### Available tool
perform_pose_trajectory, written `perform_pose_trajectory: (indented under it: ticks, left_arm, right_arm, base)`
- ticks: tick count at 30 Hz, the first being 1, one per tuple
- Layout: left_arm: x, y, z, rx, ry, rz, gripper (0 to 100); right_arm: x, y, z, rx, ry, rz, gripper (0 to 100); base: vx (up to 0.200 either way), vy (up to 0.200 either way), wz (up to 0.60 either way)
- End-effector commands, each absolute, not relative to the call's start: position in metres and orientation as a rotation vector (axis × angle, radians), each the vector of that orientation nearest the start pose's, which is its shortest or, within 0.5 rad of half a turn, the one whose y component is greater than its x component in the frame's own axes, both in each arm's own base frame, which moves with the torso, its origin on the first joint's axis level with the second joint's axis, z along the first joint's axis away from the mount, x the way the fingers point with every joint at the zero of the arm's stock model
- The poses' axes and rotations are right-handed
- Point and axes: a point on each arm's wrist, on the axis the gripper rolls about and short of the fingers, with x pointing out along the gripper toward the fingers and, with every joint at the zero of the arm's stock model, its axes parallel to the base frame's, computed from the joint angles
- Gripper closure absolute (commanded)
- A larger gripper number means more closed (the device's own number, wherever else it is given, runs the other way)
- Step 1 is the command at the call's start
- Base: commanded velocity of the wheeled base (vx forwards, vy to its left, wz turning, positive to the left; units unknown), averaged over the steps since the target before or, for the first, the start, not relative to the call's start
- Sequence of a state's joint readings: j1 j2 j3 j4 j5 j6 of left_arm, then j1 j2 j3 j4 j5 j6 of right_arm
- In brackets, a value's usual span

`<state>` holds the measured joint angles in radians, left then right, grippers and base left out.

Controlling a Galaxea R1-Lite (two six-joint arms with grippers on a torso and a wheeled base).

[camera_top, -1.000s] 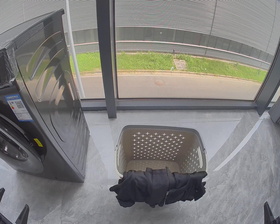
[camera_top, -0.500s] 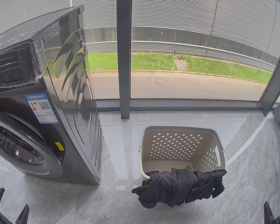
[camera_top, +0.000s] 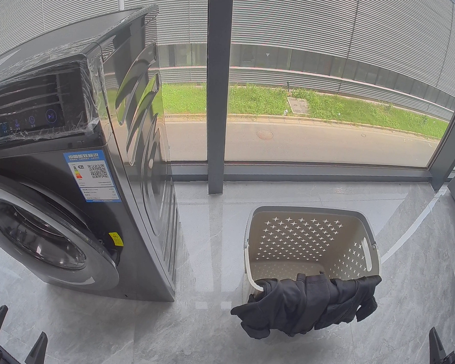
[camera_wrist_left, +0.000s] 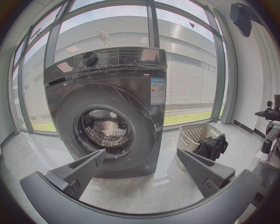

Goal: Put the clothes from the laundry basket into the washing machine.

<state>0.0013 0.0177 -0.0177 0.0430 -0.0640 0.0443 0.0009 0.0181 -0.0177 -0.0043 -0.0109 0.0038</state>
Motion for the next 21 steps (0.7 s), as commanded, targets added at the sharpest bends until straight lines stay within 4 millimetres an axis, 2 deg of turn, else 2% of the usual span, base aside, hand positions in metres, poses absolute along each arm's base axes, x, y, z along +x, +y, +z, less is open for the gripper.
perform_pose_trajectory:
  ticks: [1,14,19,21]
  left_arm:
    - [-0.0229,-0.0015,0.0711,0.043,0.042,-0.064,0]
    - [-0.0229,-0.0015,0.0711,0.045,0.041,-0.064,0]
    - [-0.0229,-0.0015,0.0711,0.049,0.041,-0.064,0]
    - [-0.0229,-0.0015,0.0711,0.049,0.041,-0.064,0]
  right_arm:
    - [-0.0228,-0.0003,0.076,0.005,-0.005,-0.009,0]
    - [-0.0228,-0.0002,0.076,0.003,-0.005,-0.008,0]
    - [-0.0228,-0.0002,0.076,0.003,-0.005,-0.008,0]
    - [-0.0228,-0.0002,0.076,0.003,-0.005,-0.008,0]
  base:
    - [0.0,0.2,0.0]
    - [0.0,0.2,0.0]
    - [0.0,0.0,0.0]
    - [0.0,0.0,0.6]
